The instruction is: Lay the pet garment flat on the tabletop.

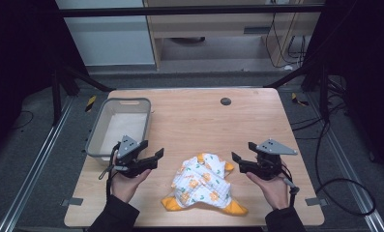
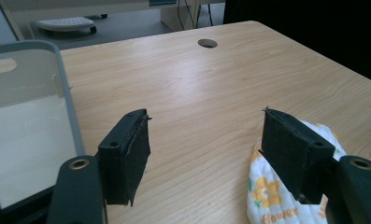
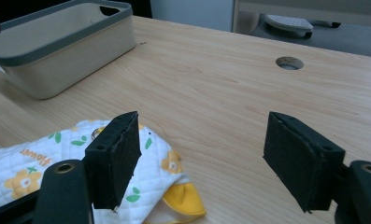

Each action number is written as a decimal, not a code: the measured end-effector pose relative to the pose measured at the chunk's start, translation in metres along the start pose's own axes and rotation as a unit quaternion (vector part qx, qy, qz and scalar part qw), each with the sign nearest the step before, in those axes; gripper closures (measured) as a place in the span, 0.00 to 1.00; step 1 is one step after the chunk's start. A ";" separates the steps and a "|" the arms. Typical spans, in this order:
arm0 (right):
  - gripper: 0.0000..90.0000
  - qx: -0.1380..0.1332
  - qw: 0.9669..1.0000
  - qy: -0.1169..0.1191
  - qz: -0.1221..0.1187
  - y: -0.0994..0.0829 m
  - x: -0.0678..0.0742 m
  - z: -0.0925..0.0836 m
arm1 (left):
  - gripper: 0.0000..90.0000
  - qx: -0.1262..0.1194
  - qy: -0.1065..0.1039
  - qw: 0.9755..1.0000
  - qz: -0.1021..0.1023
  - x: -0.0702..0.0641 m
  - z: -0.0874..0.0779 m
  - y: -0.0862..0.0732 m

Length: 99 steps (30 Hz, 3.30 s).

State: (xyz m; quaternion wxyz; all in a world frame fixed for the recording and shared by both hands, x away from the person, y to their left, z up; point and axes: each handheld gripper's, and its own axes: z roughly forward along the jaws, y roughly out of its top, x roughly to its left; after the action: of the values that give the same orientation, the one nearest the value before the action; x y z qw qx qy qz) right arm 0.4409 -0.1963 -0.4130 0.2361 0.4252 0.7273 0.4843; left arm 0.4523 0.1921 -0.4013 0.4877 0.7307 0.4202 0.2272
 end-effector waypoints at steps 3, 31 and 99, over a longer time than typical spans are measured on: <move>0.30 0.005 1.000 0.006 -0.004 0.000 0.002 0.004 | 0.37 0.010 -0.011 1.000 0.001 -0.004 0.011 0.001; 0.38 0.095 0.995 0.026 -0.008 -0.032 0.007 0.054 | 0.40 0.139 -0.055 0.988 0.025 -0.029 0.079 -0.039; 0.97 0.010 0.996 0.079 -0.036 0.005 0.030 0.018 | 0.98 0.043 -0.092 0.993 0.065 -0.054 0.020 0.011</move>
State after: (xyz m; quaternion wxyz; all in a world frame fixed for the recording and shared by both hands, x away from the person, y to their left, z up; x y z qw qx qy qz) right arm 0.4406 -0.1613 -0.4136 0.1914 0.3612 0.7633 0.5002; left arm 0.4419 0.1348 -0.3959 0.4768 0.7946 0.3342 0.1721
